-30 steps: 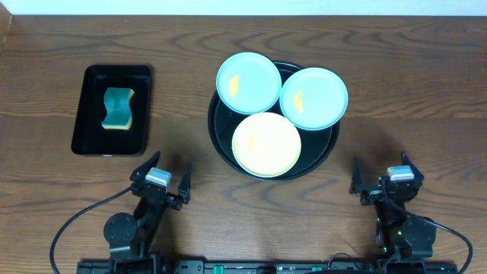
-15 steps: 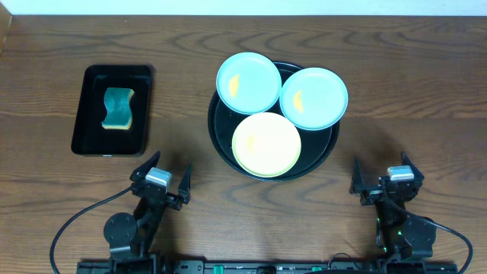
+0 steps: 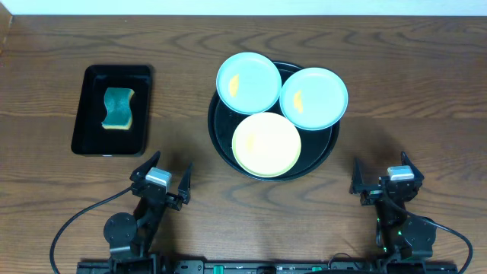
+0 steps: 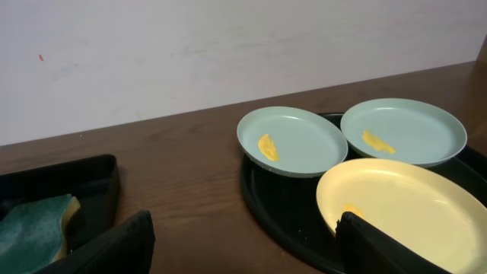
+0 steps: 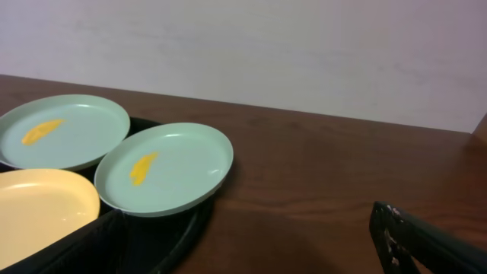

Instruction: Clean dirty plates on tray and stack at the side

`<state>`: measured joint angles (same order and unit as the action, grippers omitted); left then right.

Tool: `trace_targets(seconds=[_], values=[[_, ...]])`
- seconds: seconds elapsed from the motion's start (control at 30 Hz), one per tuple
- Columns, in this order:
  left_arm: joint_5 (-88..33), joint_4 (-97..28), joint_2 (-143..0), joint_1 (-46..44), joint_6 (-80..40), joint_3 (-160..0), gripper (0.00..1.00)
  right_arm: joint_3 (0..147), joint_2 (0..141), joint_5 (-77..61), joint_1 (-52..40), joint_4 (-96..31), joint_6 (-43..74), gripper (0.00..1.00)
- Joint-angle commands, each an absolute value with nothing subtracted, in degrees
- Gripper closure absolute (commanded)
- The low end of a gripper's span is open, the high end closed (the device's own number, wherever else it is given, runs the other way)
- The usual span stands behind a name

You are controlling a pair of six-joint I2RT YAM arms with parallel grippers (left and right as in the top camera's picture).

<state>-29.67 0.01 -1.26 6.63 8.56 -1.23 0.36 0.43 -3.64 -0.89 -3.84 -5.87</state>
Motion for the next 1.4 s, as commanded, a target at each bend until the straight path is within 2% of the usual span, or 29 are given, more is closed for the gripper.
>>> trace_targets(seconds=[0.0,0.3,0.43,0.5,0.6,0.7,0.8,0.97,1.07,1.17,1.37], values=[[-30.65,-2.26,-1.37,6.66,7.64,-0.25,0.23,0.32,0.54,-3.29,-0.73,-4.19,-6.09,0.01],[-32.53,-1.69,-1.37,6.63,6.66,-0.25,0.23,0.32,0.54,-3.29,-0.73,-4.19,-6.07,0.01],[-55.55,1.23,-1.37,6.55,-1.85,-0.25,0.23,0.32,0.54,-3.29,-0.73,-4.19,-6.07,0.01],[-64.36,7.01,-1.37,6.55,-1.83,-0.25,0.23,0.32,0.54,-3.29,-0.73,-4.19,-6.09,0.01],[-69.45,24.80,-1.37,6.55,-2.96,-0.27,0.23,0.32,0.54,-3.29,-0.73,-4.19,-6.07,0.01],[-62.46,43.48,-1.37,6.57,-11.64,-1.04,0.23,0.32,0.54,-3.29,-0.73,-4.19,-6.09,0.01],[-56.10,48.21,-1.37,6.57,-15.18,-2.39,0.23,0.32,0.54,-3.29,-0.73,-4.19,-6.09,0.01],[-52.21,47.51,-1.37,6.57,-15.11,-2.98,0.23,0.32,0.54,-3.29,-0.73,-4.19,-6.07,0.01],[-41.39,44.05,-1.43,6.57,-15.11,-4.19,0.23,0.32,0.54,-3.29,-0.73,-4.19,-6.07,0.01],[-32.86,31.83,-3.64,6.57,-12.08,-9.78,0.23,0.32,0.54,-3.29,-0.73,-4.19,-6.07,0.01],[-31.70,9.82,-21.52,6.57,-2.13,-28.29,0.23,0.32,0.54,-3.29,-0.73,-4.19,-6.09,0.01]])
